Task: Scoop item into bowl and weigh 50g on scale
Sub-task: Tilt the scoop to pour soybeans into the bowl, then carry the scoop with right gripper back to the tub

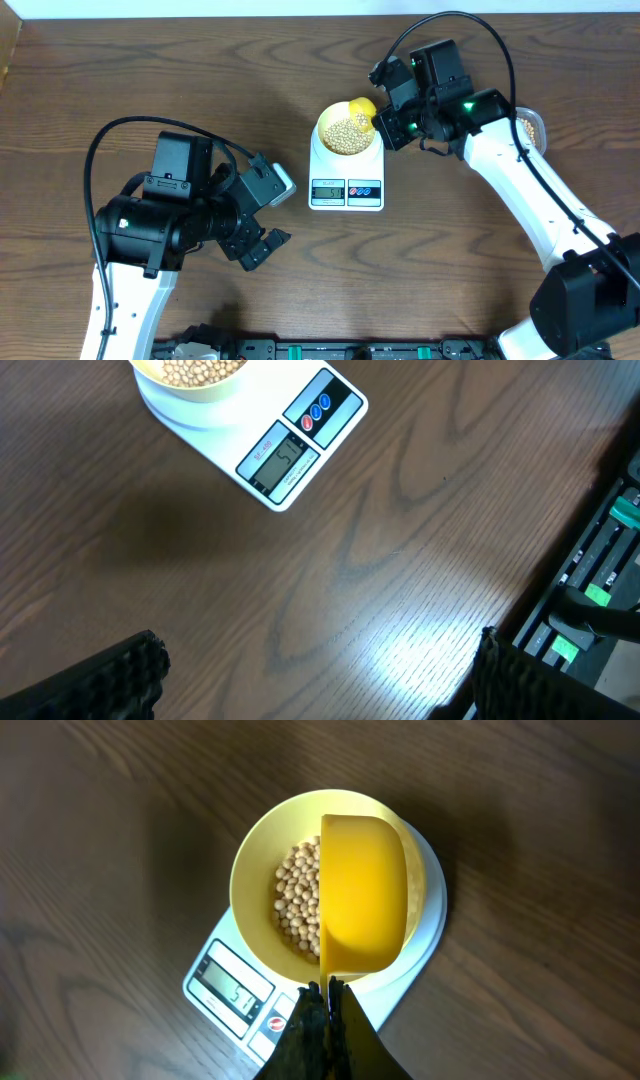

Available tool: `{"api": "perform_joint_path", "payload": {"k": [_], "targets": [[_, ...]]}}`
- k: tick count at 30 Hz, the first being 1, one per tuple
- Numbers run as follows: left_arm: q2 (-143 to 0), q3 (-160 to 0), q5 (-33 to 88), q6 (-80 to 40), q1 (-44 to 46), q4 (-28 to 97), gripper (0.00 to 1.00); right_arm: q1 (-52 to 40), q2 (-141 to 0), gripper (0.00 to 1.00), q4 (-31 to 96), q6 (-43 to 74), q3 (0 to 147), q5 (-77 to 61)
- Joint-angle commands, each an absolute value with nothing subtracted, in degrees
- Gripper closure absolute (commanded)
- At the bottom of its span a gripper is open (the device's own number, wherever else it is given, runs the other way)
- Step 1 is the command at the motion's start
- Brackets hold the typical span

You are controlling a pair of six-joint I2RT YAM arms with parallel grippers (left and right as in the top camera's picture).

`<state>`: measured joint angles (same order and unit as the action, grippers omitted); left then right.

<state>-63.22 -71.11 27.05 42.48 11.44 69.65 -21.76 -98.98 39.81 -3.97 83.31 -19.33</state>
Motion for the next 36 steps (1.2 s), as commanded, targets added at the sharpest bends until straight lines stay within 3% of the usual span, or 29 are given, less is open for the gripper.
{"api": "perform_joint_path", "payload": {"k": [1, 16, 27, 30, 36], "targets": [[-62.9, -72.2, 27.2, 43.5, 11.2, 69.8, 0.0, -20.7, -98.4, 0.99, 39.6, 0.1, 84.7, -21.7], [-62.9, -72.2, 27.2, 43.5, 11.2, 69.8, 0.01, -12.4, -98.3, 0.99, 39.4, 9.9, 84.7, -35.2], [-62.9, -72.2, 27.2, 43.5, 11.2, 69.8, 0.01, 2.2, -94.7, 0.99, 40.7, 9.5, 84.7, -34.4], [-62.9, -72.2, 27.2, 43.5, 11.2, 69.8, 0.01, 7.9, -94.4, 0.99, 48.2, 3.8, 84.7, -28.5], [-62.9, -72.2, 27.2, 43.5, 11.2, 69.8, 0.01, 10.3, -94.4, 0.99, 55.5, -3.9, 84.7, -15.5]]}}
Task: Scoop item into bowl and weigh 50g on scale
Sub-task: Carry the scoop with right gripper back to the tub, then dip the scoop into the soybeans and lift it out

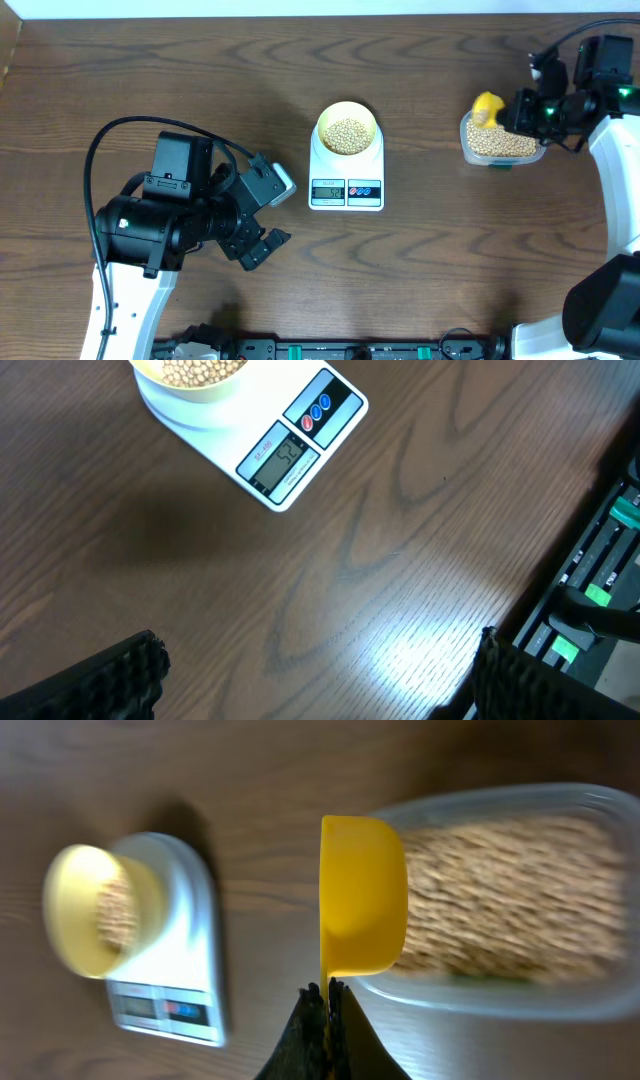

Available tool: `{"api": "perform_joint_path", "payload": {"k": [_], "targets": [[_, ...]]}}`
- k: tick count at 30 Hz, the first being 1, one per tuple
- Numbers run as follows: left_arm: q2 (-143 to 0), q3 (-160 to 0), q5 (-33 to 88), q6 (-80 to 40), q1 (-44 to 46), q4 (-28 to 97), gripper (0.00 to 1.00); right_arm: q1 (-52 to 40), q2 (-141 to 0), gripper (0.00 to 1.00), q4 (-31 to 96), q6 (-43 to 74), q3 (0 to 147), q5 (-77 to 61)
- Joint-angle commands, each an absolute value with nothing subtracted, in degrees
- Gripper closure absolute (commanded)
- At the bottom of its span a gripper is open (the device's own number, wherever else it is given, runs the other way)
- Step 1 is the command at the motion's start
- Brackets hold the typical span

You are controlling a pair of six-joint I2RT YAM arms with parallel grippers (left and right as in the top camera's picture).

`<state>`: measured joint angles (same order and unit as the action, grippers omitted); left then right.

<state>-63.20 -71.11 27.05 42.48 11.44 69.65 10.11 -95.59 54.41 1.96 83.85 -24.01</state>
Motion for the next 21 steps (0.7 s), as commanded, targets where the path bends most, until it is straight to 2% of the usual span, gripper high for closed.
{"api": "perform_joint_path", "payload": {"k": [1, 10, 21], "targets": [[-62.9, -72.2, 27.2, 43.5, 11.2, 69.8, 0.01, 10.3, -94.4, 0.99, 55.7, -4.0, 84.7, -14.0], [-62.9, -72.2, 27.2, 43.5, 11.2, 69.8, 0.0, 6.9, -94.4, 0.99, 56.1, -7.6, 84.6, 3.6], [-62.9, -72.2, 27.2, 43.5, 11.2, 69.8, 0.01, 0.5, -94.5, 0.99, 55.1, -10.4, 84.6, 15.6]]}}
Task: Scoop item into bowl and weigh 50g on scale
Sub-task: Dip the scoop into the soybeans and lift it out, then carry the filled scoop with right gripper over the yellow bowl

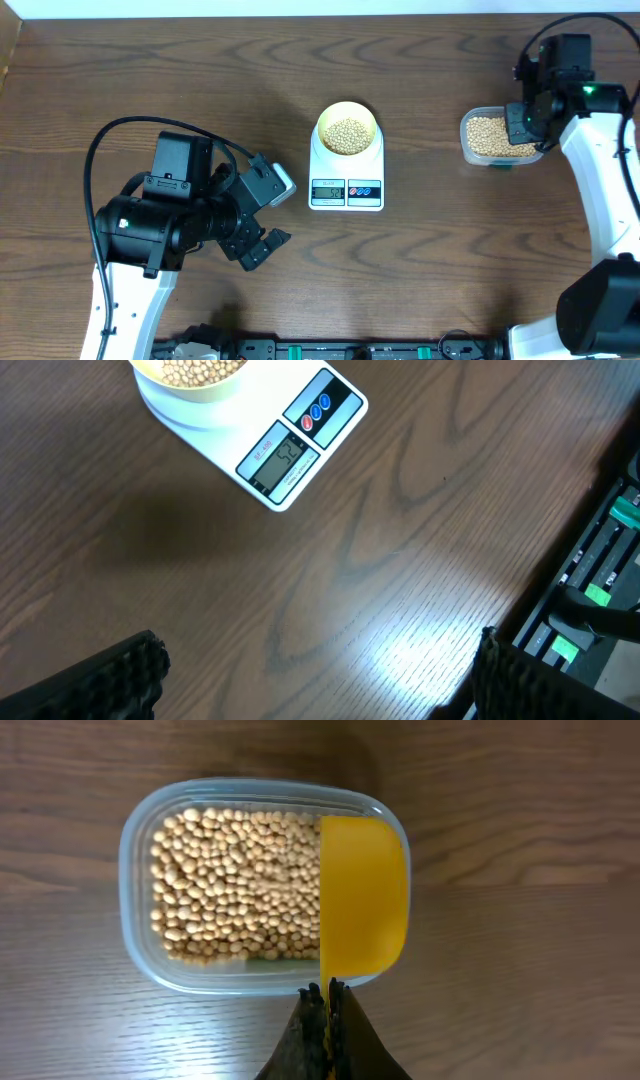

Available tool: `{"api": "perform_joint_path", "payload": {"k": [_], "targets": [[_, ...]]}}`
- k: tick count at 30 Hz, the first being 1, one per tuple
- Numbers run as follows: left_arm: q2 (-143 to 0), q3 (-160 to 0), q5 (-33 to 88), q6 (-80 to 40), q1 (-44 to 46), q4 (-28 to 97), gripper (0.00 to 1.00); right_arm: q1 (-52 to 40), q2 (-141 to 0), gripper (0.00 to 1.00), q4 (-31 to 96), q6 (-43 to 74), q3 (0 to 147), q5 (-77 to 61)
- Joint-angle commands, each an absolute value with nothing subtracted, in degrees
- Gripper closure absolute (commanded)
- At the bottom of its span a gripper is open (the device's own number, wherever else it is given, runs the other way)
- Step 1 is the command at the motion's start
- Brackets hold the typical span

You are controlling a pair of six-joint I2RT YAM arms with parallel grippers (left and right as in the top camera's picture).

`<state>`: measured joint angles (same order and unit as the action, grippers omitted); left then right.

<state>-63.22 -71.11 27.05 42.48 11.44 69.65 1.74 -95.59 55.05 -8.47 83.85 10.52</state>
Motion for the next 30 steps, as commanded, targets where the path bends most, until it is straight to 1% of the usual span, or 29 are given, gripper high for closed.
{"api": "perform_joint_path", "payload": {"k": [1, 5, 7, 9, 11, 12, 14, 16, 21, 30], "targets": [[-62.9, -72.2, 27.2, 43.5, 11.2, 69.8, 0.01, 0.2, -94.5, 0.99, 55.0, -10.4, 84.6, 15.5], [-62.9, -72.2, 27.2, 43.5, 11.2, 69.8, 0.01, -0.8, -94.5, 0.99, 54.9, -10.4, 84.6, 15.5], [-62.9, -72.2, 27.2, 43.5, 11.2, 69.8, 0.01, -1.6, -93.8, 0.99, 54.6, -10.4, 84.7, 12.6], [-62.9, -72.2, 27.2, 43.5, 11.2, 69.8, 0.01, -1.9, -92.6, 0.99, 53.7, -10.6, 84.9, 6.3], [-62.9, -72.2, 27.2, 43.5, 11.2, 69.8, 0.01, -2.2, -90.8, 0.99, 52.9, -11.4, 85.9, -3.9], [-62.9, -72.2, 27.2, 43.5, 11.2, 69.8, 0.01, -2.5, -89.4, 0.99, 51.8, -11.4, 86.5, -12.8], [-62.9, -72.2, 27.2, 43.5, 11.2, 69.8, 0.01, -3.2, -88.2, 0.99, 50.5, -10.9, 86.5, -22.8], [-62.9, -72.2, 27.2, 43.5, 11.2, 69.8, 0.01, -4.4, -88.1, 0.99, 49.7, -10.2, 86.5, -27.8], [-62.9, -72.2, 27.2, 43.5, 11.2, 69.8, 0.01, -8.6, -88.8, 0.99, 47.8, -10.1, 86.5, -27.6], [-62.9, -72.2, 27.2, 43.5, 11.2, 69.8, 0.01, -19.4, -94.0, 0.99, 44.6, -10.2, 86.5, -27.3]]}}
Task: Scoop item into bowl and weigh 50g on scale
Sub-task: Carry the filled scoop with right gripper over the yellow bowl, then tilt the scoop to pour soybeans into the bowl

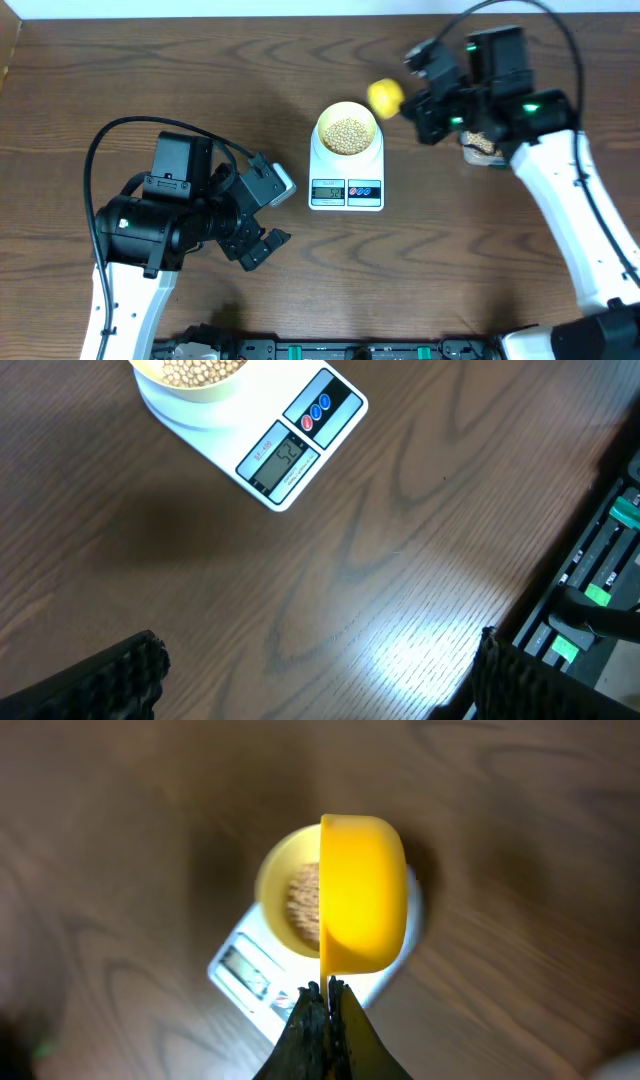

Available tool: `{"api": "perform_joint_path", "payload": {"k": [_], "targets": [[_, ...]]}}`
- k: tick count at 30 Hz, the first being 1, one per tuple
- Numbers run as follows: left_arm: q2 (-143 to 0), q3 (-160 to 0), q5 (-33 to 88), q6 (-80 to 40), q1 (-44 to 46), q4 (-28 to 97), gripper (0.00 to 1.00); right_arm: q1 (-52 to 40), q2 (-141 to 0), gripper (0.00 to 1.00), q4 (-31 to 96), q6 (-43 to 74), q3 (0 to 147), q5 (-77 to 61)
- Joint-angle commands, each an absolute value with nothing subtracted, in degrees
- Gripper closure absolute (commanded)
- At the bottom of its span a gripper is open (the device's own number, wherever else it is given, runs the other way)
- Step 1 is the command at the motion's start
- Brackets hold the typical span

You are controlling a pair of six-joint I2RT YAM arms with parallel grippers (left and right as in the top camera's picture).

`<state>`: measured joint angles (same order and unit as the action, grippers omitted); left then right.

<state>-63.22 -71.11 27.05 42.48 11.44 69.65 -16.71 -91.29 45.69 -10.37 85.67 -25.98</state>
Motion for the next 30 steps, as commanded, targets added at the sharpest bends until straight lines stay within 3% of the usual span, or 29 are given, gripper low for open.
{"api": "perform_joint_path", "payload": {"k": [1, 20, 30], "targets": [[-62.9, -72.2, 27.2, 43.5, 11.2, 69.8, 0.01, -20.2, -94.7, 0.99, 44.1, -10.2, 86.5, -27.1], [-62.9, -72.2, 27.2, 43.5, 11.2, 69.8, 0.01, -27.6, -103.9, 0.99, 42.4, -18.3, 86.5, -8.2], [-62.9, -72.2, 27.2, 43.5, 11.2, 69.8, 0.01, -29.0, -105.1, 0.99, 40.9, -18.9, 86.5, -5.7]]}}
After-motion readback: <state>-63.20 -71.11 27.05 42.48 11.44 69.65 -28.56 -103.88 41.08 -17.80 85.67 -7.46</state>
